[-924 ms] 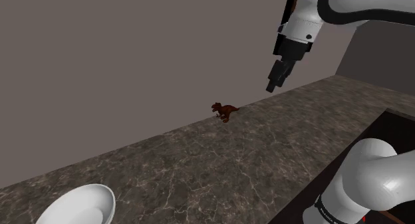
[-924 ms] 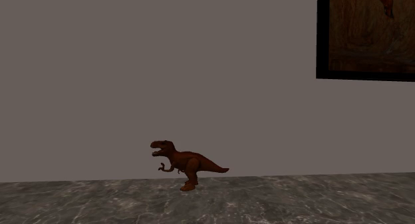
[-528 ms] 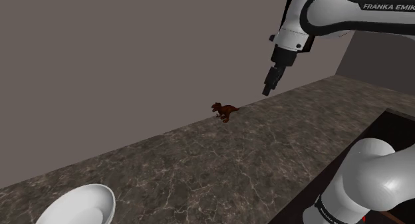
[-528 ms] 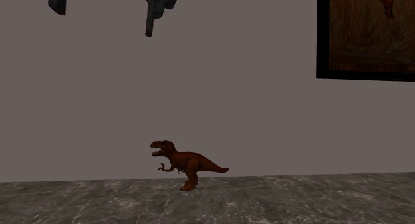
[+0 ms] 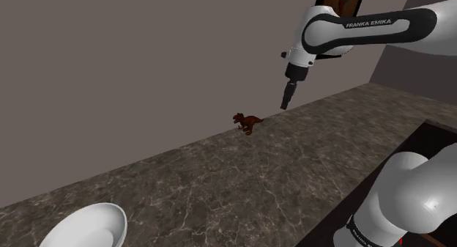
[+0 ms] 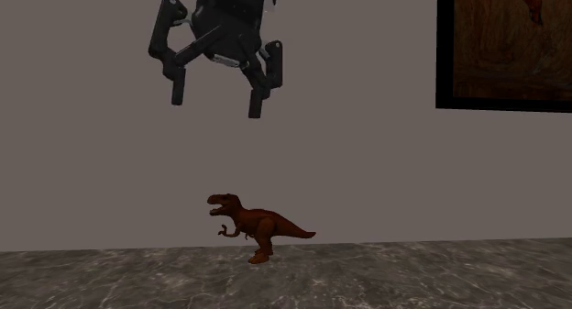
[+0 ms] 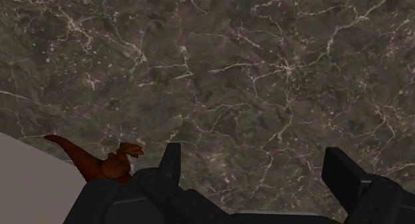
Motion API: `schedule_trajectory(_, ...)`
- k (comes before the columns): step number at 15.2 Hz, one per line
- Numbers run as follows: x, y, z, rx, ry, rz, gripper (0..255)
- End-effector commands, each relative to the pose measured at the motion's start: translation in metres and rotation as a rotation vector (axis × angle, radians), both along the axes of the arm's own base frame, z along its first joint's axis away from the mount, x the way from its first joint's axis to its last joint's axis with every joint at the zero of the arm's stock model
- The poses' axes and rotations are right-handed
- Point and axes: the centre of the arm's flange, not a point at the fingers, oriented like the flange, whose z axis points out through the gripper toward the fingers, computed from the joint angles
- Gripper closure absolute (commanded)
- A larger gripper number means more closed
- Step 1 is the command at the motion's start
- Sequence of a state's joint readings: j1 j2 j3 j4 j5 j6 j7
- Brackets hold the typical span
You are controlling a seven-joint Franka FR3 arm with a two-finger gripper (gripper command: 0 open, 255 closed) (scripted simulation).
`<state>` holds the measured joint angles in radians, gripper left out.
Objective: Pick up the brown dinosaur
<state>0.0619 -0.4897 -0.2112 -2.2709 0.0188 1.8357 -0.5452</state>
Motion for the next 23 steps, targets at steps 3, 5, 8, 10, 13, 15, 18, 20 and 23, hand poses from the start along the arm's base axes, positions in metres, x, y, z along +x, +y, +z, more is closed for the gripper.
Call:
schedule_trajectory(3,0.039,-0.023,-0.034,-0.008,0.007,0.106,0)
schedule_trajectory(5,0.06,-0.032,-0.049,-0.012,0.011,0.157,0)
schedule_trajectory(8,0.091,-0.045,-0.072,-0.017,0.017,0.234,0)
schedule_trajectory(10,0.113,-0.052,-0.088,-0.02,0.021,0.285,0)
schedule_trajectory(13,0.145,-0.061,-0.111,-0.025,0.027,0.361,0)
schedule_trajectory(15,0.167,-0.066,-0.127,-0.029,0.032,0.412,0)
schedule_trajectory(18,0.2,-0.071,-0.15,-0.034,0.038,0.489,0)
schedule_trajectory(20,0.222,-0.072,-0.166,-0.037,0.042,0.54,0)
schedule_trajectory(23,0.239,-0.073,-0.184,-0.04,0.045,0.579,0)
